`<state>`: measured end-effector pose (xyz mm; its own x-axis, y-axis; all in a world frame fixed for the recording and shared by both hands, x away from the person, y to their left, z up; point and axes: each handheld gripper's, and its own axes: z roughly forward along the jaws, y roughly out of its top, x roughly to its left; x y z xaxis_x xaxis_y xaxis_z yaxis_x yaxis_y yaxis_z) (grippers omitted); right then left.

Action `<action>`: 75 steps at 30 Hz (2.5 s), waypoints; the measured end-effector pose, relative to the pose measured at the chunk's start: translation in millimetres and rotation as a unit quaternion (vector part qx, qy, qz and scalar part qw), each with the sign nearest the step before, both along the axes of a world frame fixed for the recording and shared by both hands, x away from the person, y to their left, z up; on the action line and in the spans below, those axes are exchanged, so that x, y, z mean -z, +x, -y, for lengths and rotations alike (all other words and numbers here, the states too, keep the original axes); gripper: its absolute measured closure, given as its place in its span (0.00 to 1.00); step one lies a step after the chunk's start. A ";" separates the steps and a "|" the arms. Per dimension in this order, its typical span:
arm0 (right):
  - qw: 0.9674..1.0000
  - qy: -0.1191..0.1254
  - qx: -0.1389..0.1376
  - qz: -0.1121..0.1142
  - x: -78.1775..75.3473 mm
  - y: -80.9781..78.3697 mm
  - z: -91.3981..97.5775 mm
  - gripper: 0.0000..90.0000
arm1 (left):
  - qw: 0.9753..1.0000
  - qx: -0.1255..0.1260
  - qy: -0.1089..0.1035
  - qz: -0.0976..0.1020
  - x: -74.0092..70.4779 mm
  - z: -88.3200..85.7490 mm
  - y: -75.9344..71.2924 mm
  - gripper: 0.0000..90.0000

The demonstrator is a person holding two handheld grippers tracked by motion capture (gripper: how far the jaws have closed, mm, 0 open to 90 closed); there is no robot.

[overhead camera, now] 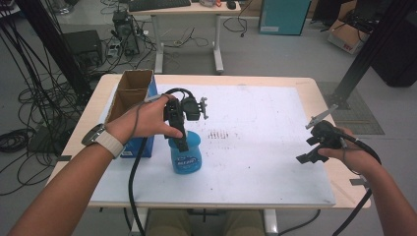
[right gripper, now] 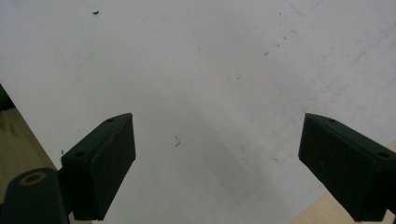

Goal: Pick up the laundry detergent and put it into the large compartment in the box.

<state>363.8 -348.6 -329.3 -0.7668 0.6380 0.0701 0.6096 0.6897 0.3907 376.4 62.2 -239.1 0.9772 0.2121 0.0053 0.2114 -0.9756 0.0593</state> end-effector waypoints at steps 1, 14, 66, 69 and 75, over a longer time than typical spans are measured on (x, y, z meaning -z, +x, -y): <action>1.000 0.000 -0.001 0.001 0.0 0.1 0.1 0.12 | 1.000 0.000 -0.001 0.000 0.0 -0.1 0.0 0.09; 1.000 0.001 -0.001 0.001 0.4 -0.1 0.2 0.12 | 1.000 0.002 -0.002 -0.001 0.8 0.8 -0.7 0.09; 1.000 -0.001 0.002 -0.007 6.3 0.4 0.7 0.12 | 1.000 0.007 0.011 0.001 22.4 3.6 -1.2 0.13; 1.000 0.000 0.002 -0.008 6.4 0.4 0.1 0.12 | 1.000 0.006 0.011 0.001 22.9 3.9 -1.1 0.13; 1.000 0.000 0.000 -0.007 7.0 0.5 0.8 0.12 | 1.000 0.006 0.013 -0.001 23.2 3.6 -0.3 0.15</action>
<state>364.2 -349.4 -336.2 -0.7652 0.6387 0.0804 0.6155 0.6894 0.3818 376.1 58.6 -262.3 0.9798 0.1999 0.0082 0.1995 -0.9793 0.0343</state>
